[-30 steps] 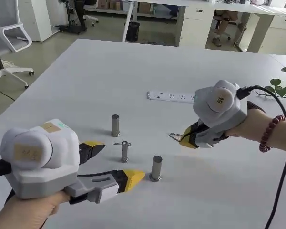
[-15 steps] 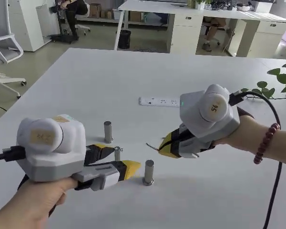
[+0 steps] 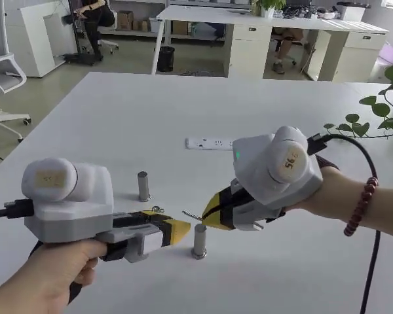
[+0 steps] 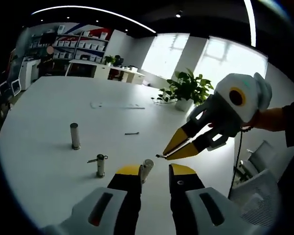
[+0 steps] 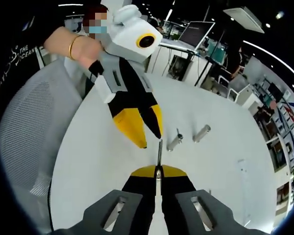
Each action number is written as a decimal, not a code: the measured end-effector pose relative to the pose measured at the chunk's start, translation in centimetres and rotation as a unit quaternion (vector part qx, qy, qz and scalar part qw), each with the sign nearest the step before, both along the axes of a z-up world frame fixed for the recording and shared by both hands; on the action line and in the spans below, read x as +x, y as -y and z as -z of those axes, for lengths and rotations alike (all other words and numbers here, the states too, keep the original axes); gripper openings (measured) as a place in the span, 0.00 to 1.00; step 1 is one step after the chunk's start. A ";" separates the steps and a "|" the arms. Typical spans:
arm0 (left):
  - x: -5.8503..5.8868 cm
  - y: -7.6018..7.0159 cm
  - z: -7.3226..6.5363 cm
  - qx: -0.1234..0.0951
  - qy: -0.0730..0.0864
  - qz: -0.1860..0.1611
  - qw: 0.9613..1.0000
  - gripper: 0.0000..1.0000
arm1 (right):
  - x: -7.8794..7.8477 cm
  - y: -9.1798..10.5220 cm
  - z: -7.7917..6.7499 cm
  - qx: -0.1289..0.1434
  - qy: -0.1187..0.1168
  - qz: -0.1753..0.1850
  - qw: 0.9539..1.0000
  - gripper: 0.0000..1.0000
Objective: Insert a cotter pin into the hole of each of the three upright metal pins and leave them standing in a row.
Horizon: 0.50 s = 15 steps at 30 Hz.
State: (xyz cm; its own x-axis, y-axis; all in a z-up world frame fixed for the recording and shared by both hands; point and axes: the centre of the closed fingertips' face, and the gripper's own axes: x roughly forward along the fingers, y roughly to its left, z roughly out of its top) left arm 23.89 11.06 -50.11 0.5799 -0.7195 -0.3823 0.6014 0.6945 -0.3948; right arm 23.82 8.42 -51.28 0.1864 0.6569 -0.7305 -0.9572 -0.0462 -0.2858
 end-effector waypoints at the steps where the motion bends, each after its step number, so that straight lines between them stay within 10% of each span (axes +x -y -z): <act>1: -0.1 0.1 -0.1 -0.005 -0.003 0.002 1.000 0.18 | -0.1 0.0 0.0 -0.001 0.002 -0.003 1.000 0.00; 15: -1.1 1.7 -0.5 -0.040 -0.027 0.024 0.999 0.08 | -1.2 -0.1 0.0 -0.013 0.024 -0.038 0.999 0.00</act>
